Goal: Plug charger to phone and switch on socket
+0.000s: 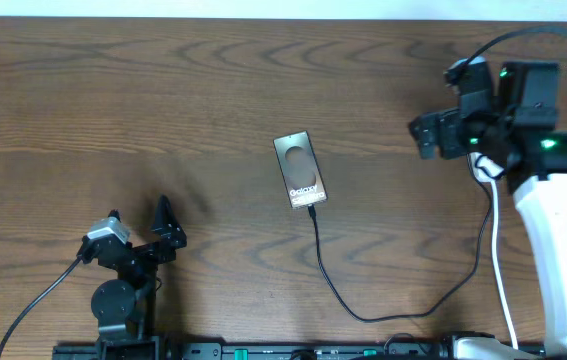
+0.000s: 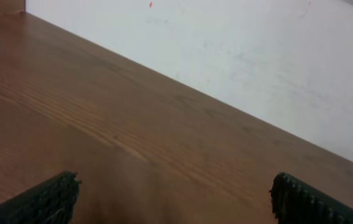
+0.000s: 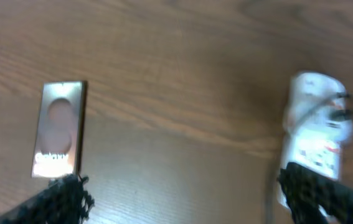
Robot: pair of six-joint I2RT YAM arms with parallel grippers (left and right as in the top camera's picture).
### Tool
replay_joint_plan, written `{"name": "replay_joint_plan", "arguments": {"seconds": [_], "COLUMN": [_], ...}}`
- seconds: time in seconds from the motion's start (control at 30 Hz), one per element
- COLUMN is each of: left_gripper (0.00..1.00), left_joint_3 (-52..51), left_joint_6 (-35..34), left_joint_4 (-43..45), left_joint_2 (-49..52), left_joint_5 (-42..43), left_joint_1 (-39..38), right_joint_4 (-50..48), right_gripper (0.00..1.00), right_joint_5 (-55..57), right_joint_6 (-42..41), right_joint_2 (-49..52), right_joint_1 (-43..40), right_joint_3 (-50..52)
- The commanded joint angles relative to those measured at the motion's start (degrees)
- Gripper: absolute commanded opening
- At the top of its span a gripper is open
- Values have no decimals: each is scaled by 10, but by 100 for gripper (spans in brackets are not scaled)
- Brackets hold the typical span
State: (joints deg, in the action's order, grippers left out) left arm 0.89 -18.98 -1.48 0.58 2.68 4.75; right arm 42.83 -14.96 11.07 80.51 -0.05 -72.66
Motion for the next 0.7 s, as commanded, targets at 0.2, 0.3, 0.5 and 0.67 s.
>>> {"name": "replay_joint_plan", "arguments": {"seconds": [0.2, 0.3, 0.5, 0.67], "left_gripper": [98, 98, 98, 98], "left_joint_3": [-7, -7, -7, -7], "left_joint_6": [14, 14, 14, 14], "left_joint_4": [-26, -26, -26, -26], "left_joint_2": [-3, -3, -3, -3], "left_joint_5": [-10, -10, -10, -10], "left_joint_1": [-2, -2, -2, -2], "right_joint_4": [-201, -267, -366, -442], "right_gripper": [99, 99, 99, 99], "right_joint_5": [-94, -95, -98, -98], "right_joint_6": [3, 1, -14, -25], "right_joint_2": [-8, -8, -17, -59], "right_joint_1": [9, 9, 9, 9], "right_joint_3": [255, 325, 435, 515]}}
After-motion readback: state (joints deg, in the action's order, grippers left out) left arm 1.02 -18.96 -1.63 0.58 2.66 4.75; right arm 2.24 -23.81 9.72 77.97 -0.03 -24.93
